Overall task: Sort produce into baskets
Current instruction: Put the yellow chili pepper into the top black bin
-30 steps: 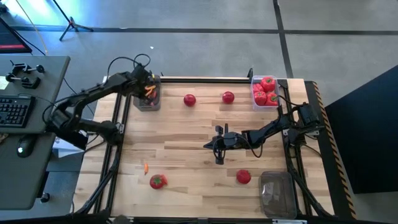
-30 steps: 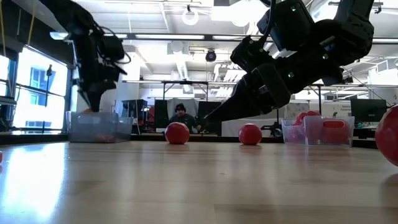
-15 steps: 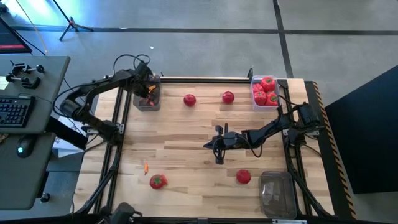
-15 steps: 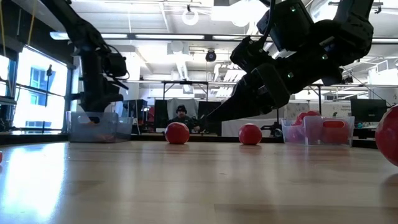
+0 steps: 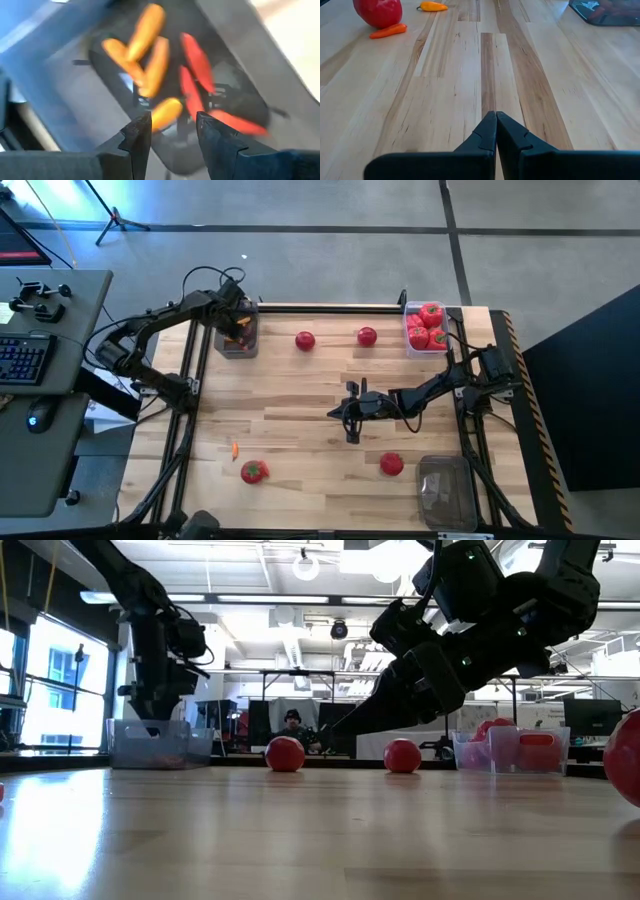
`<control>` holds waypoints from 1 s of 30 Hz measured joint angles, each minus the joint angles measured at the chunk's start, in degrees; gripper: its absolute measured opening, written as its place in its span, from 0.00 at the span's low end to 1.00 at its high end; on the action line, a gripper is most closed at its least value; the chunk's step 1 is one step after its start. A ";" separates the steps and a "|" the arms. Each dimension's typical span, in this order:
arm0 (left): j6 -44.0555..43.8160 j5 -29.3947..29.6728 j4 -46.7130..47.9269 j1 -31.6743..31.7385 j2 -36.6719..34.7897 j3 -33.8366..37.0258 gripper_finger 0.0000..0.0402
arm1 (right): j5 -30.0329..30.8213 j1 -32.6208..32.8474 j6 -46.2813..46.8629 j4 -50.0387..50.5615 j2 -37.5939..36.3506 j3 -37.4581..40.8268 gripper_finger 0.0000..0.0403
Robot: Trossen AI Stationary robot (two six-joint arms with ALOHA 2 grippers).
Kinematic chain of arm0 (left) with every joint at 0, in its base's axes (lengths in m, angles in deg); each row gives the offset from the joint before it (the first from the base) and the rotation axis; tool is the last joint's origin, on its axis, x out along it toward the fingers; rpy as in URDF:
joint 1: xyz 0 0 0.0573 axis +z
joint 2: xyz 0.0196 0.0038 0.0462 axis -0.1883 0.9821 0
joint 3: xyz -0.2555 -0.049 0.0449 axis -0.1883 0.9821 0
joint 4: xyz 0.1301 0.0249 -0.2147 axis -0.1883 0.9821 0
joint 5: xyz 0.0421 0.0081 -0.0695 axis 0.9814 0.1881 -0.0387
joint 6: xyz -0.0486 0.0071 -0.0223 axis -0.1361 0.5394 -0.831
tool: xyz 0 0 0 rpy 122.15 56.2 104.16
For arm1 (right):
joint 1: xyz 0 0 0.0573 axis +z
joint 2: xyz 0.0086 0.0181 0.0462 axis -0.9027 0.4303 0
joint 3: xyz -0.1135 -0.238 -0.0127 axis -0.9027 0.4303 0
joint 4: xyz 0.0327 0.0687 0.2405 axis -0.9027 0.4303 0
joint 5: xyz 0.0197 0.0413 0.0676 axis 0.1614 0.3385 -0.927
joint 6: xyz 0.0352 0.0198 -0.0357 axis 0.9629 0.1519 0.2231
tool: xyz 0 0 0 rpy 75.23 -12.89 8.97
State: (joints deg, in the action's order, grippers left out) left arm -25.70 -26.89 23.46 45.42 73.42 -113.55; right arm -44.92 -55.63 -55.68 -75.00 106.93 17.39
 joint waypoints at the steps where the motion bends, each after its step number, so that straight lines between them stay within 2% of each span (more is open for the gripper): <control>1: 1.43 -0.78 0.98 -0.67 -0.62 0.00 0.36 | 0.02 0.00 0.00 0.02 0.00 0.00 0.00; 4: 5.22 -3.45 4.32 -4.17 -3.32 0.00 0.33 | 0.02 0.00 0.00 0.02 0.00 0.01 0.00; 9: 6.36 -5.28 8.80 -13.85 -9.77 0.00 0.25 | 0.01 0.00 0.08 0.04 0.00 0.01 0.00; 18: -3.52 -5.25 16.32 -35.35 -20.08 0.00 0.10 | 0.01 0.00 0.13 0.07 0.00 0.01 0.00; 24: -9.44 -5.17 21.21 -51.00 -21.54 0.00 0.01 | 0.02 0.00 0.04 0.07 0.00 0.01 0.00; 30: -11.42 -5.15 22.54 -65.19 -19.95 0.02 0.00 | 0.02 0.00 0.02 0.07 0.00 0.01 0.00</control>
State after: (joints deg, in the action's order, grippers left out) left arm -37.12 -32.04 46.00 -19.77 53.46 -113.53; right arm -44.90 -55.63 -55.66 -74.94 106.93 17.40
